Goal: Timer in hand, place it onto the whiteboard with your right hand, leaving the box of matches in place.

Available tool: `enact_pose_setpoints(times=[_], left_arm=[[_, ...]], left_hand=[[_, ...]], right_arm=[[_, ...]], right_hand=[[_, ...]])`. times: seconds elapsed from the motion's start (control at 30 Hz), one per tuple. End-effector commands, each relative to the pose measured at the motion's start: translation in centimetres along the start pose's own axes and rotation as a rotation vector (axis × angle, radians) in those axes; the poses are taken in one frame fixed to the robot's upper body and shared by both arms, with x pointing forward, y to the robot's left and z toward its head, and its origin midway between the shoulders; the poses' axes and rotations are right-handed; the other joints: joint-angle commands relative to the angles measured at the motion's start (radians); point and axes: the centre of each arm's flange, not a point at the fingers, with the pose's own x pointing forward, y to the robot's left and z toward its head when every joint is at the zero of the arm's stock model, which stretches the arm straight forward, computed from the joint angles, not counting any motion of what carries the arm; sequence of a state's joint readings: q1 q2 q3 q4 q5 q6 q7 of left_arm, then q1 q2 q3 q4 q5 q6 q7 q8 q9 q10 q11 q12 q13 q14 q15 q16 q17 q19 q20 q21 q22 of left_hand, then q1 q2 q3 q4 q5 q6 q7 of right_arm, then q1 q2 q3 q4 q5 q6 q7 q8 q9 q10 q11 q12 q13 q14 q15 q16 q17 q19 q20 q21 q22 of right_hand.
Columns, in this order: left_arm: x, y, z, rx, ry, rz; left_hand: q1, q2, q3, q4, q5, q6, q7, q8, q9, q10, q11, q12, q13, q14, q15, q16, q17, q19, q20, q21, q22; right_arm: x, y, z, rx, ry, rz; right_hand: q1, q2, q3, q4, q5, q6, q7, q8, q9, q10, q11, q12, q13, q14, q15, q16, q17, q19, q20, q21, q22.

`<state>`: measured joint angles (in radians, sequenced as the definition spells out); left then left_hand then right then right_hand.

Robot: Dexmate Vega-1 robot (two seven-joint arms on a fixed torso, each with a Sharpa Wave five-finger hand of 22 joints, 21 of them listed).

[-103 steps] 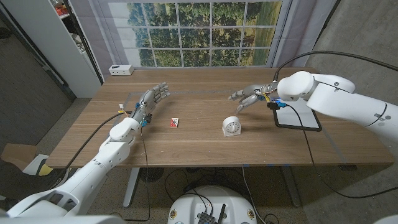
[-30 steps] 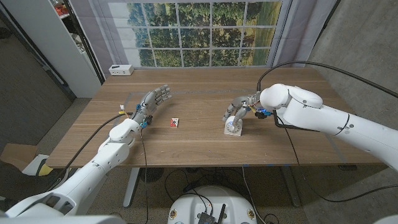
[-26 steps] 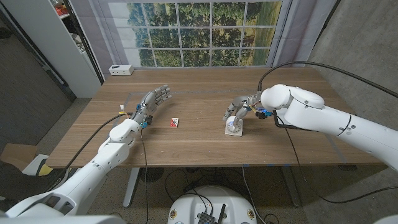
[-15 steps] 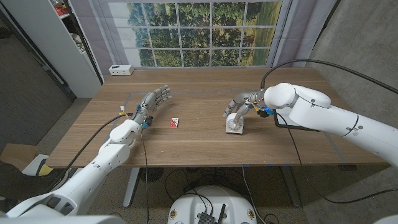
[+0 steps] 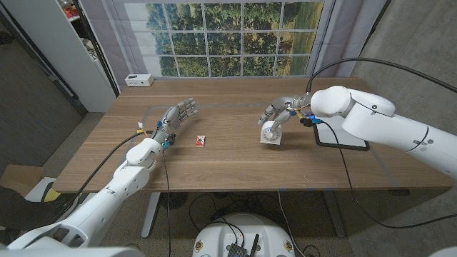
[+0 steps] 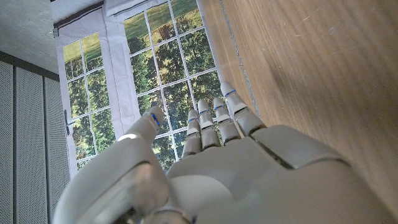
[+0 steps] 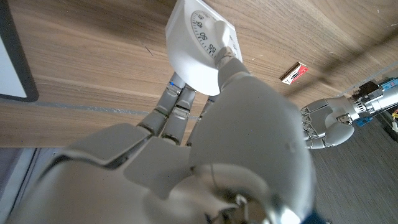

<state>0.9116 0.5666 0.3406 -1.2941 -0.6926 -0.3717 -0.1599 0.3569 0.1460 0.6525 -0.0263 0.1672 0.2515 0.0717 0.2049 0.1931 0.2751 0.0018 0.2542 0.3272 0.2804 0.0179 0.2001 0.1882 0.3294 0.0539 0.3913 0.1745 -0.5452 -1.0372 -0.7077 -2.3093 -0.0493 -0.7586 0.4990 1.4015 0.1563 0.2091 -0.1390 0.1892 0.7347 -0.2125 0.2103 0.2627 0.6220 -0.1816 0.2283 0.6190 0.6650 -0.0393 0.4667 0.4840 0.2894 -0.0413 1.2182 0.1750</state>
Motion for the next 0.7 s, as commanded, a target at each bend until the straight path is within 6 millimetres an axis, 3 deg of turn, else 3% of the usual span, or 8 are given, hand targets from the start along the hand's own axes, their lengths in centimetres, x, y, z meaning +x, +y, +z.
enact_pose_setpoints(times=[0.03,0.47,0.7], left_arm=[[-0.2,-0.1,-0.2,-0.004,0.01,-0.012],[0.0,-0.1,-0.1,-0.001,0.017,-0.029],[0.3,0.0,0.0,0.001,0.011,-0.035]], left_hand=[[-0.006,0.002,0.006,0.004,0.005,0.006,0.0,-0.001,0.003,0.012,0.002,0.004,0.005,0.01,-0.003,0.0,0.002,0.006,0.001,-0.006,0.003],[-0.007,0.002,0.006,0.004,0.005,0.01,0.003,-0.001,0.003,0.013,0.002,0.005,0.006,0.01,-0.002,-0.001,0.002,0.008,0.001,-0.01,0.003],[-0.008,0.002,0.006,0.004,0.005,0.011,0.004,0.0,0.003,0.015,0.004,0.005,0.006,0.01,-0.002,-0.001,0.002,0.009,0.001,-0.011,0.003]], right_arm=[[-2.7,-3.5,0.4,0.03,0.003,-0.028],[-5.0,-6.3,1.3,-0.014,0.018,-0.043],[-5.2,-7.3,0.4,-0.026,0.06,-0.053]], right_hand=[[-0.001,0.003,0.006,-0.003,0.009,0.0,0.001,-0.001,0.002,0.0,0.002,0.002,0.005,0.026,-0.197,0.005,0.165,-0.003,-0.141,0.01,0.003],[0.0,0.005,0.008,-0.002,0.011,-0.013,0.002,-0.002,0.003,0.014,0.007,0.009,0.014,0.039,-0.197,0.018,0.174,-0.01,-0.146,0.032,0.006],[0.002,0.004,0.01,-0.003,0.013,-0.016,0.001,-0.001,0.003,0.019,0.008,0.009,0.015,0.047,-0.198,0.025,0.179,-0.012,-0.145,0.046,0.006]])
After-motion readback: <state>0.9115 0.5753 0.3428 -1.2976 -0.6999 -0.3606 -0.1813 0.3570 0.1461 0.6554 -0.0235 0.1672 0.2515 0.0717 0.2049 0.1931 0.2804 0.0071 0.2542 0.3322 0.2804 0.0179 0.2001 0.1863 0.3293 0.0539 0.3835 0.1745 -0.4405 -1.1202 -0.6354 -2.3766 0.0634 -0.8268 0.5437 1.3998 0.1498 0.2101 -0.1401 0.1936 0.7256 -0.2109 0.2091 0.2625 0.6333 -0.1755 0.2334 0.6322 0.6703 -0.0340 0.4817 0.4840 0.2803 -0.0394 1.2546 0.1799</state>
